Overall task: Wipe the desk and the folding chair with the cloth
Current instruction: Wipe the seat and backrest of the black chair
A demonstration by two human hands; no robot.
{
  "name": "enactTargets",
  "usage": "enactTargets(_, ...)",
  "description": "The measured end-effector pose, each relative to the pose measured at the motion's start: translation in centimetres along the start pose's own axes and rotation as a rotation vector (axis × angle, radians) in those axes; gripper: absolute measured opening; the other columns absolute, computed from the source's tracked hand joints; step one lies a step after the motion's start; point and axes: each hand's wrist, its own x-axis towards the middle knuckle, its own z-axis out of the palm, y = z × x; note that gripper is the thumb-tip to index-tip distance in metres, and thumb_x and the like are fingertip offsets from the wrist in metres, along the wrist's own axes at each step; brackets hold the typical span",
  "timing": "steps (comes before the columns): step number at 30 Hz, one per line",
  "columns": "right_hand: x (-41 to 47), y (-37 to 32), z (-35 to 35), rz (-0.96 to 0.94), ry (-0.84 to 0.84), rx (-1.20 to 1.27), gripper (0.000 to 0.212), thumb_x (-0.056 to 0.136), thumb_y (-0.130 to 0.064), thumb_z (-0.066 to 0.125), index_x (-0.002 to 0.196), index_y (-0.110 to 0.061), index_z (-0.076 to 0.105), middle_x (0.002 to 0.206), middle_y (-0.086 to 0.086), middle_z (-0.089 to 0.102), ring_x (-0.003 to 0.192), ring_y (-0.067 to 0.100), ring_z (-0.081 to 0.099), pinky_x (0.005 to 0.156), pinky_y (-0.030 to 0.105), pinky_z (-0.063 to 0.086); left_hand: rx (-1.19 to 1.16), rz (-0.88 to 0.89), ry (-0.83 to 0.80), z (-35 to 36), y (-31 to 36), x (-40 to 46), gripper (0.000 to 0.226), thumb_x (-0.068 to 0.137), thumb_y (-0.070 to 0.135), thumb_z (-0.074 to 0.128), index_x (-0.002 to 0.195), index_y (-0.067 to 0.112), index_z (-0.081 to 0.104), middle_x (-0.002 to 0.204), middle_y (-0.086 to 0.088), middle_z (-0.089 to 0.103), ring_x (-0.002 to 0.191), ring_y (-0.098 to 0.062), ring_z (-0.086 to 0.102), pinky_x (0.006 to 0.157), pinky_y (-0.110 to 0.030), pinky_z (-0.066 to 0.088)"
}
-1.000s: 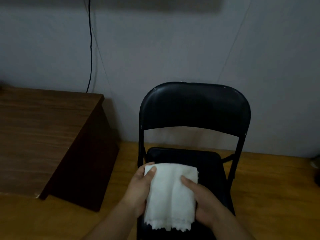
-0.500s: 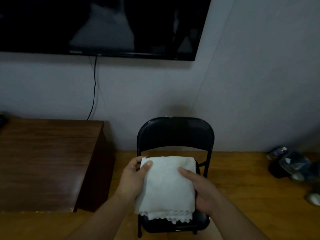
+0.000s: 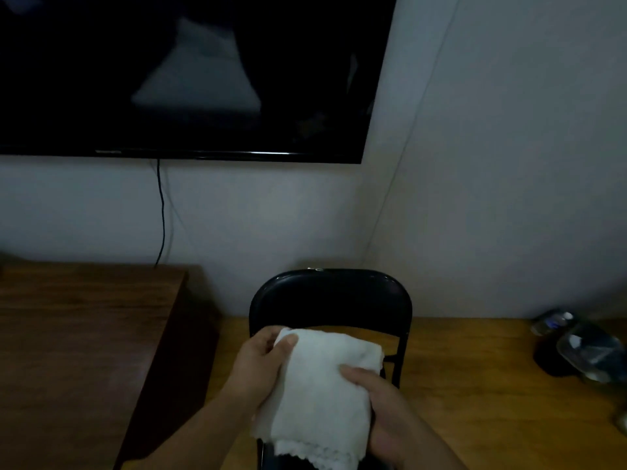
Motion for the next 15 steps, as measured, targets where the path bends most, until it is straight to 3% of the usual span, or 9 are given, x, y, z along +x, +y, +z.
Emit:
enactTargets(4, 3.5, -4.6, -0.4, -0.035, 0.053, -0.057, 0.054, 0.070, -0.017, 0.082, 0.121, -0.005, 0.070, 0.114, 0.023, 0.075, 0.102, 0.042, 0.074, 0.092, 0.052, 0.057, 0.047, 0.007, -0.008, 1.6, 2.1, 4.9, 0.016, 0.096, 0.042, 0.061, 0.109, 0.035, 0.067, 0.098, 0.012, 0.074, 0.093, -0.009, 0.070, 0.081, -0.030, 0.058)
enactTargets(7, 5.7, -8.2, -0.9, -0.128, 0.117, -0.115, 0.053, 0.070, -0.022, 0.082, 0.119, -0.005, 0.070, 0.109, 0.019, 0.078, 0.096, 0.037, 0.076, 0.086, 0.047, 0.059, 0.184, 0.026, -0.045, 2.7, 3.0, 8.7, 0.031, 0.096, 0.045, 0.059, 0.124, 0.031, 0.059, 0.110, 0.015, 0.066, 0.100, -0.004, 0.062, 0.083, -0.024, 0.052)
enactTargets(9, 7.1, -10.5, -1.1, -0.178, 0.182, -0.180, 0.051, 0.074, -0.025, 0.082, 0.119, -0.005, 0.070, 0.110, 0.019, 0.077, 0.098, 0.040, 0.075, 0.090, 0.049, 0.058, 0.291, 0.045, -0.062, 3.0, 3.2, 11.0, 0.043, 0.097, 0.042, 0.060, 0.136, 0.025, 0.055, 0.120, 0.012, 0.065, 0.105, -0.003, 0.059, 0.089, -0.019, 0.047)
enactTargets(12, 9.1, -14.0, -1.0, -0.305, 0.300, -0.305, 0.043, 0.086, -0.028, 0.078, 0.121, -0.007, 0.066, 0.115, 0.017, 0.072, 0.106, 0.038, 0.068, 0.100, 0.057, 0.053, 0.530, 0.116, -0.033, 2.6, 3.2, 14.1, 0.055, 0.096, 0.042, 0.061, 0.144, 0.020, 0.048, 0.143, 0.001, 0.056, 0.126, -0.015, 0.054, 0.102, -0.024, 0.041)
enactTargets(14, 10.2, -16.2, -0.6, -0.413, 0.344, -0.467, 0.023, 0.089, -0.032, 0.076, 0.105, -0.018, 0.068, 0.102, 0.010, 0.072, 0.095, 0.031, 0.069, 0.087, 0.048, 0.059, 0.691, 0.170, -0.009, 2.0, 3.3, 16.1, 0.062, 0.095, 0.044, 0.062, 0.148, 0.019, 0.042, 0.150, -0.004, 0.047, 0.133, -0.023, 0.049, 0.110, -0.035, 0.041)
enactTargets(15, 10.8, -17.3, -0.5, -0.469, 0.356, -0.590, 0.013, 0.090, -0.034, 0.075, 0.093, -0.025, 0.067, 0.089, 0.002, 0.072, 0.082, 0.022, 0.070, 0.072, 0.036, 0.060, 0.782, 0.183, 0.013, 1.8, 3.2, 17.1, 0.067, 0.094, 0.046, 0.062, 0.150, 0.018, 0.038, 0.154, -0.006, 0.042, 0.137, -0.026, 0.044, 0.114, -0.040, 0.038)
